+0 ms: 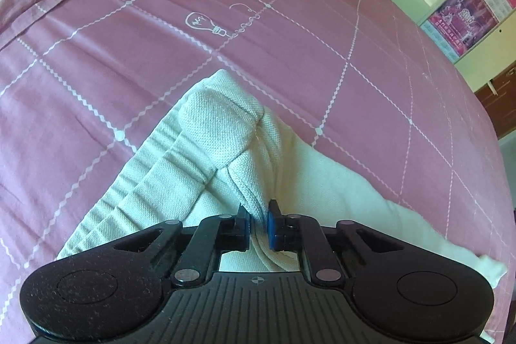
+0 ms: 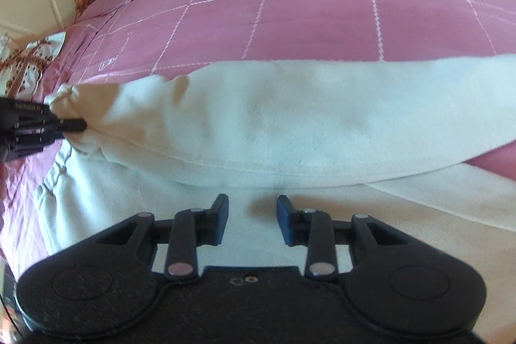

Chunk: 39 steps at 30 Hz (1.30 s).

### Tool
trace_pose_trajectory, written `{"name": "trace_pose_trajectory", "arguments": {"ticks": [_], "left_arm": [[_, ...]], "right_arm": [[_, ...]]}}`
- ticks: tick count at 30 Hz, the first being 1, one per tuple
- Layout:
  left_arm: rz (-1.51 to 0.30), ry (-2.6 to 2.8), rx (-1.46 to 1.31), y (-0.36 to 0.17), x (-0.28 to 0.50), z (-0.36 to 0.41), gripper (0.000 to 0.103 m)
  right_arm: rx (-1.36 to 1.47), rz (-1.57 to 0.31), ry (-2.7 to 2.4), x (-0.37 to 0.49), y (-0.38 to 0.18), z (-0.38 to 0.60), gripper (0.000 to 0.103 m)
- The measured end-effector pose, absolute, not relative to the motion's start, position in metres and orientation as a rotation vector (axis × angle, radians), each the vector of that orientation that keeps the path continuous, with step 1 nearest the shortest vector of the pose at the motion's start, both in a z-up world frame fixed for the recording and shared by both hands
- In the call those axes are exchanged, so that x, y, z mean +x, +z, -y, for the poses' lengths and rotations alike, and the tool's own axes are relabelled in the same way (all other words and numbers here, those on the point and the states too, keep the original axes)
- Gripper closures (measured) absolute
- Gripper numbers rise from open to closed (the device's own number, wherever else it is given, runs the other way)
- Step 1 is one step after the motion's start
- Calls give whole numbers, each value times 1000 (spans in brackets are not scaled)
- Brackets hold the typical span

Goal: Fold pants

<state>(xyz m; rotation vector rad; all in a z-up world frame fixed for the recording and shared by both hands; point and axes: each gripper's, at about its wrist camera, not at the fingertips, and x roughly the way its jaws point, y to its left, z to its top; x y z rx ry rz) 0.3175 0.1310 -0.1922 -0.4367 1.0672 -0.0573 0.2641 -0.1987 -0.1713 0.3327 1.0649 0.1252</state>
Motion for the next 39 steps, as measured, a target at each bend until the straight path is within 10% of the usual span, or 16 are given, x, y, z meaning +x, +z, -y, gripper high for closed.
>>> {"name": "trace_pose_trajectory", "arguments": {"ticks": [7,13,21,39], "left_arm": [[-1026,-102,-455,-174,309,-141,93],[-989,-148,-403,-150,295,-147,93],[-993,-183,-347,-141,229,-198,93],[-1037,-52,-203,-199,186,-192,85]], "right_arm": [[734,-1020,13,275,-194,236,70],[790,-880,-34,258,-191,238,98],[599,-799,179,185,-113,206,99],[494,-1024,102,151,-186,154,87]]}}
